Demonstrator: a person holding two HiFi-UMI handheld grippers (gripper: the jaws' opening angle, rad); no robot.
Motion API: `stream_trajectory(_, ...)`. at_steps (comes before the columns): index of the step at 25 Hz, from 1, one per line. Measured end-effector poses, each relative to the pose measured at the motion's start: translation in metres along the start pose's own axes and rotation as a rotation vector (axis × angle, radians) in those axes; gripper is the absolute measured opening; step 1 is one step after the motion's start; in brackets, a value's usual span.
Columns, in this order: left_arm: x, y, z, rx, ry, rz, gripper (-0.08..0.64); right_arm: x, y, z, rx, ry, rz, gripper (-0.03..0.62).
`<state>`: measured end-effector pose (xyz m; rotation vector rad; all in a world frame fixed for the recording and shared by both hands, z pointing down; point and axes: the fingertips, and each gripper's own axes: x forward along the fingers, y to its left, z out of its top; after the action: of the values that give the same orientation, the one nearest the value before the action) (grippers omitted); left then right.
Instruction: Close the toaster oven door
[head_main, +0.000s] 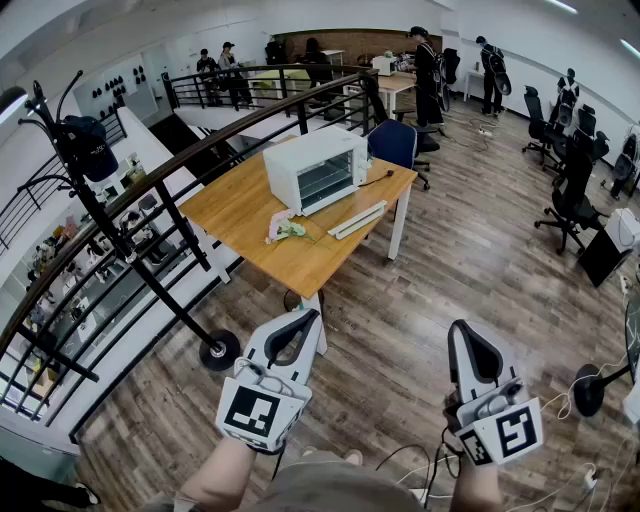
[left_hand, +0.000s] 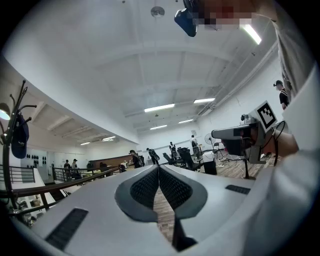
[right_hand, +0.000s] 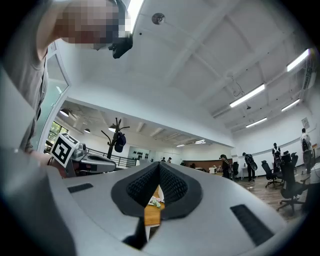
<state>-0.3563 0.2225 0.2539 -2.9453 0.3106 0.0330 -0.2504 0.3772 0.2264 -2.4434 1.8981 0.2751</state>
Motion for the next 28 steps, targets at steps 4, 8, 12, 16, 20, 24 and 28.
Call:
stream_trajectory(4,0.005,0.001,-0.002,0.014,0.001,0.001,0.018,0.003,-0.007,-0.001,0.017,-0.016,0.0,0.023)
stream_trajectory(8,0.013,-0.001,-0.003,0.02,0.001,-0.01,0.018,0.002,-0.013,-0.002,0.014,-0.014,-0.004,0.023)
stream_trajectory(12,0.024,-0.003,-0.002,0.028,0.007,-0.02,0.018,0.004,-0.023,-0.001,0.007,-0.008,-0.007,0.023)
stream_trajectory(16,0.034,-0.013,-0.005,0.032,0.021,-0.062,0.018,0.003,-0.028,-0.006,0.011,0.001,-0.01,0.023)
stream_trajectory(20,0.04,0.004,-0.002,-0.011,-0.005,0.034,0.02,0.006,-0.039,-0.008,0.036,-0.027,-0.055,0.023)
stream_trajectory(24,0.045,0.019,-0.01,-0.075,-0.013,0.083,0.176,0.012,-0.05,-0.013,0.048,-0.024,-0.07,0.247)
stream_trajectory(28,0.059,0.031,-0.024,-0.048,-0.002,0.121,0.187,0.021,-0.066,-0.029,0.017,-0.01,-0.119,0.247)
